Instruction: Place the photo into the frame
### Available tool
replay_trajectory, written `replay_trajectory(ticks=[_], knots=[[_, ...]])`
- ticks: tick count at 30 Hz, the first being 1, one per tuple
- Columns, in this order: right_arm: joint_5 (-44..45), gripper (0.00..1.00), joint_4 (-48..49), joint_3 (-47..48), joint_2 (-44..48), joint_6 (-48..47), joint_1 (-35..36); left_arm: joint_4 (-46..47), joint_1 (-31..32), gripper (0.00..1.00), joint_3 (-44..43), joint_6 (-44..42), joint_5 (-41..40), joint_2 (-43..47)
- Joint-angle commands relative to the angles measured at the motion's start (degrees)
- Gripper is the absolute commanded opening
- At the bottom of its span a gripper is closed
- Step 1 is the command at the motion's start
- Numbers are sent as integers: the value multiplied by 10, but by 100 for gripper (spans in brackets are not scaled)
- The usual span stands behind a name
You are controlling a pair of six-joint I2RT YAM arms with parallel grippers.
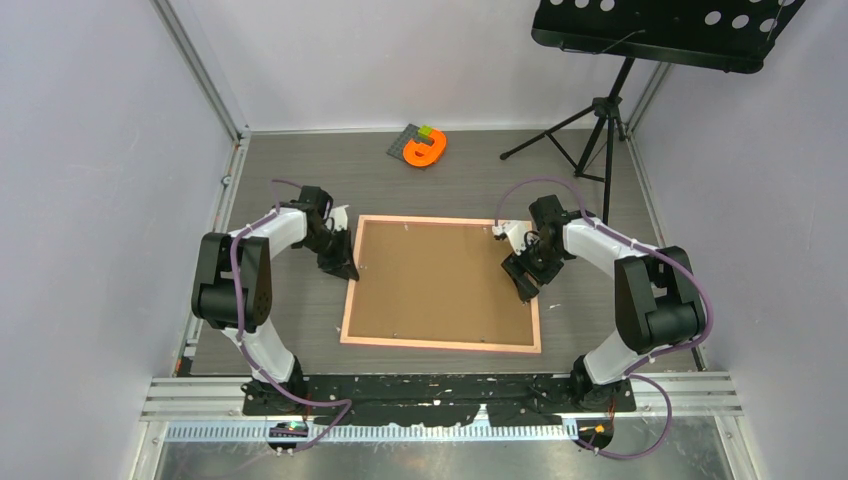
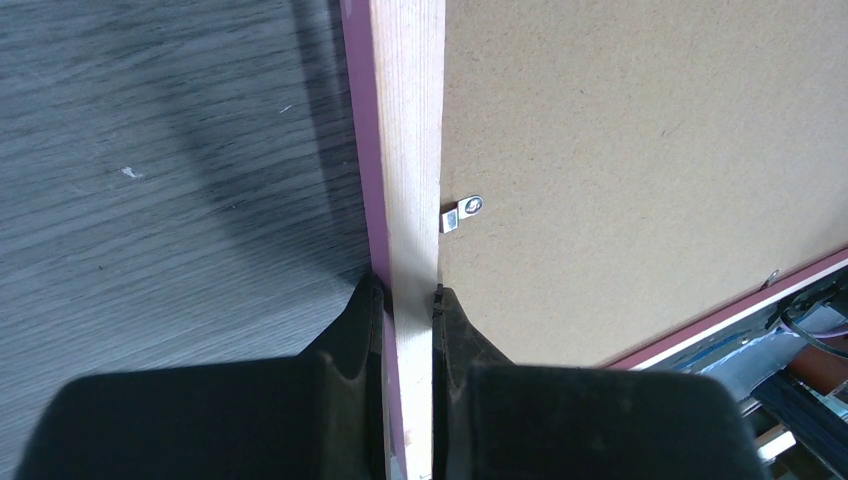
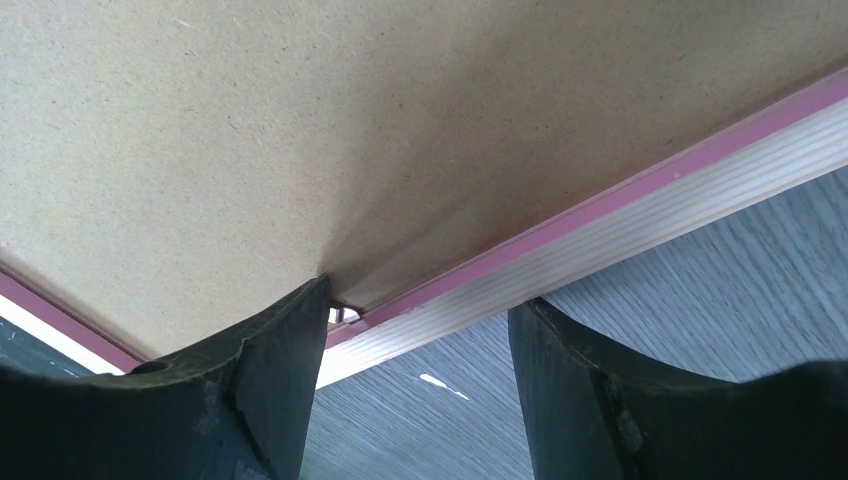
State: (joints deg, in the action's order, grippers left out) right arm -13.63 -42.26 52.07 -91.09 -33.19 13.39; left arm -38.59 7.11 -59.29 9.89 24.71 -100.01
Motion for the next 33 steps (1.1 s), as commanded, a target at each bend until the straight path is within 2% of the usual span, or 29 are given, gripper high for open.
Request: replay_trajectory(ticks=[1, 20, 33], knots=[[52, 69, 0, -7, 6, -50, 3, 5, -10, 0, 5, -16, 24, 10], [46, 70, -3, -19, 15, -95, 3, 4, -12, 0, 4, -15, 29, 7], [-21, 71, 3, 57, 22, 41, -46, 4, -16, 0, 3, -15, 33, 8]])
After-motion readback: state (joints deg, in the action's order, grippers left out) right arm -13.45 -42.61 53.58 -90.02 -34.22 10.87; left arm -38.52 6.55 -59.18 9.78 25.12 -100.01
